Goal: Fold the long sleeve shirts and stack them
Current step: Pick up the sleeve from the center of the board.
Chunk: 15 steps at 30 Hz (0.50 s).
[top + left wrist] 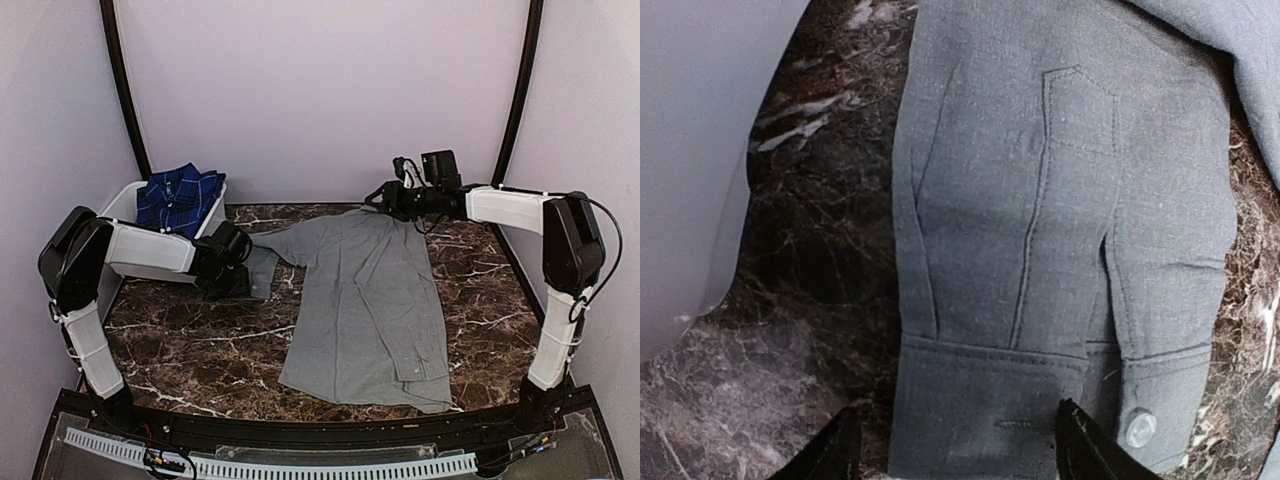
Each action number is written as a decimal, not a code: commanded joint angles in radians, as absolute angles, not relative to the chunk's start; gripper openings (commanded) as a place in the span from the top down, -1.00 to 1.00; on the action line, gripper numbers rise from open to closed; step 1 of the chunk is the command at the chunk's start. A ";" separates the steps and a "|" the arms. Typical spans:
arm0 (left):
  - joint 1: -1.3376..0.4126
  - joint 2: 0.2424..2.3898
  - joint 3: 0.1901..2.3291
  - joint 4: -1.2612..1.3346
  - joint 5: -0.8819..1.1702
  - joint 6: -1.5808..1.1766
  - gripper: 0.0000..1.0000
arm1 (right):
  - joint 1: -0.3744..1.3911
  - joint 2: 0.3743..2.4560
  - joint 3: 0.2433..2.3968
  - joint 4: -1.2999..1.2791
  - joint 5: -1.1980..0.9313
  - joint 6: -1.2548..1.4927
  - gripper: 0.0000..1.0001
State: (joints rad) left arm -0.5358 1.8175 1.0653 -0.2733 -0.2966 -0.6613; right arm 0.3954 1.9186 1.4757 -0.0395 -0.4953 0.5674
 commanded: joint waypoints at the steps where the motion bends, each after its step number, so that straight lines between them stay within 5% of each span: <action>1: -0.520 1.839 1.039 -0.207 -0.240 -0.660 -0.30 | 0.413 1.841 1.430 -0.045 -0.448 0.521 0.02; 7: -0.520 1.857 1.025 -0.180 -0.202 -0.675 -0.14 | 0.423 1.795 1.378 -0.050 -0.425 0.510 0.02; 15: -0.520 1.828 1.064 -0.224 -0.220 -0.648 0.71 | 0.430 1.774 1.347 -0.053 -0.422 0.505 0.02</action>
State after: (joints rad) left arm -0.5251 1.8404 1.0500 -0.1818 -0.2283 -0.6659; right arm 0.4194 1.8206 1.3632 -0.0643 -0.4366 0.5243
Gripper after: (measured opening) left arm 0.204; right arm 0.490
